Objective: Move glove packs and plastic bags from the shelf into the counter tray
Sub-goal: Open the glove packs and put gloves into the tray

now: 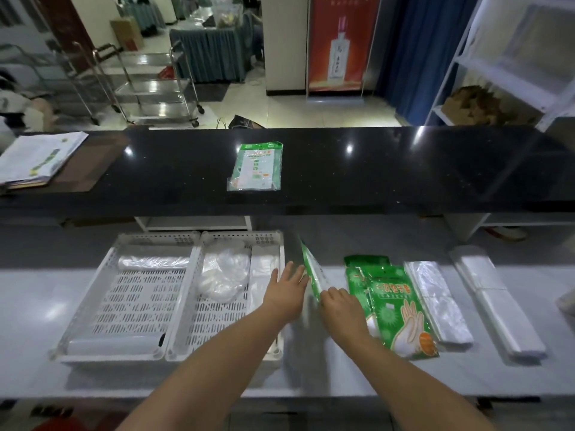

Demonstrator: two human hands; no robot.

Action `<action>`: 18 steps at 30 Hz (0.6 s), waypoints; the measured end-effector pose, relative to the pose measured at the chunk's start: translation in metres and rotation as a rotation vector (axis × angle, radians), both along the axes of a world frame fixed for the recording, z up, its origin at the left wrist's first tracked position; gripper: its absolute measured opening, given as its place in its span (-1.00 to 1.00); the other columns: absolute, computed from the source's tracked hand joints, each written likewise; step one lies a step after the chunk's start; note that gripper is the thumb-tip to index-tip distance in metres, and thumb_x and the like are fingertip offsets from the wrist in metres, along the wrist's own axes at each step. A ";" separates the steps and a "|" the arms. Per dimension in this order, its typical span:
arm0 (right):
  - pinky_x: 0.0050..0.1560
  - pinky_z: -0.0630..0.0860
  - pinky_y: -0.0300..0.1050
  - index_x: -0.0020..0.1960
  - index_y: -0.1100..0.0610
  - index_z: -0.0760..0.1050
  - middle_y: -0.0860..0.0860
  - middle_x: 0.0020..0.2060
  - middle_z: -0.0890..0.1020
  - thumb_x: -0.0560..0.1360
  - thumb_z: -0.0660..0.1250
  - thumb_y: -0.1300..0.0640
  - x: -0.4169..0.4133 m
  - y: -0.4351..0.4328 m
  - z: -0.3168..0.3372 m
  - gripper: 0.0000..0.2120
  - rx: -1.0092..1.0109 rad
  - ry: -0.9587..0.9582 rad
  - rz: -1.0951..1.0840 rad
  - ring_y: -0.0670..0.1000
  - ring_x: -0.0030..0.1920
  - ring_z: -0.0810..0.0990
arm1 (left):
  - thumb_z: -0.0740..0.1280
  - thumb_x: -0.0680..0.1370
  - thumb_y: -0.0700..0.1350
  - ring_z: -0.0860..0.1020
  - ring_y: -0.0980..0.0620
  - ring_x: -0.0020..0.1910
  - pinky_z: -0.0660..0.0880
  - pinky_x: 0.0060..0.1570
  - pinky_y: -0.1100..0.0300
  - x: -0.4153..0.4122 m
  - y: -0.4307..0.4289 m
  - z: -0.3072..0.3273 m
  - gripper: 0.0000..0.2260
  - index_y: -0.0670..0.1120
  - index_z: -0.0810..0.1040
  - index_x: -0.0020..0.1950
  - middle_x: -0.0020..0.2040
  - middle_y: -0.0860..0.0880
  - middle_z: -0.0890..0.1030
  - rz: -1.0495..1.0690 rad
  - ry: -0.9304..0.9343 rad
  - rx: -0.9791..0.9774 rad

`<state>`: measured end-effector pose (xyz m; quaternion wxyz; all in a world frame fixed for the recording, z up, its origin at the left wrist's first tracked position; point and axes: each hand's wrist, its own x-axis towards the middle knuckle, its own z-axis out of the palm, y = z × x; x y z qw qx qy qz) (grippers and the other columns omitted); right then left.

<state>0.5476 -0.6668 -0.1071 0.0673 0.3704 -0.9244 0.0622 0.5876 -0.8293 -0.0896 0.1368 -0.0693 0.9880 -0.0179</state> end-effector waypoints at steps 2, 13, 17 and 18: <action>-0.40 0.48 -0.03 -0.25 0.08 0.54 0.04 -0.32 0.56 0.10 0.60 0.21 0.011 -0.002 -0.013 -0.69 0.063 -0.040 0.004 0.14 -0.32 0.58 | 0.12 0.62 -0.18 -0.20 -0.09 0.61 -0.15 0.53 -0.19 0.007 -0.001 -0.003 -0.42 -0.05 0.03 0.63 0.65 0.01 -0.07 0.001 -0.014 -0.006; 0.09 0.52 0.04 0.09 0.09 0.61 0.04 0.12 0.56 0.47 0.20 -0.03 0.040 0.019 -0.044 -0.67 0.102 -0.375 0.001 0.13 0.18 0.52 | 0.19 0.61 -0.13 -0.04 -0.16 0.60 -0.09 0.54 -0.20 0.023 0.010 -0.018 -0.50 -0.15 0.23 0.55 0.58 -0.14 0.16 -0.015 0.000 -0.046; 0.04 0.55 0.02 0.03 0.16 0.59 0.09 0.09 0.59 0.49 0.27 0.09 0.038 0.041 -0.052 -0.79 0.003 -0.354 -0.031 0.15 0.13 0.55 | 0.24 0.60 -0.04 0.11 -0.16 0.56 0.04 0.52 -0.12 0.017 0.029 -0.029 -0.54 -0.12 0.33 0.49 0.50 -0.11 0.31 -0.106 0.000 0.035; 0.04 0.56 0.02 0.05 0.16 0.58 0.09 0.11 0.58 0.49 0.25 0.09 0.038 0.046 -0.054 -0.77 -0.010 -0.356 -0.039 0.15 0.15 0.55 | 0.23 0.61 -0.03 0.15 -0.16 0.54 0.09 0.50 -0.11 0.016 0.034 -0.033 -0.56 -0.11 0.35 0.47 0.48 -0.11 0.33 -0.125 0.002 0.062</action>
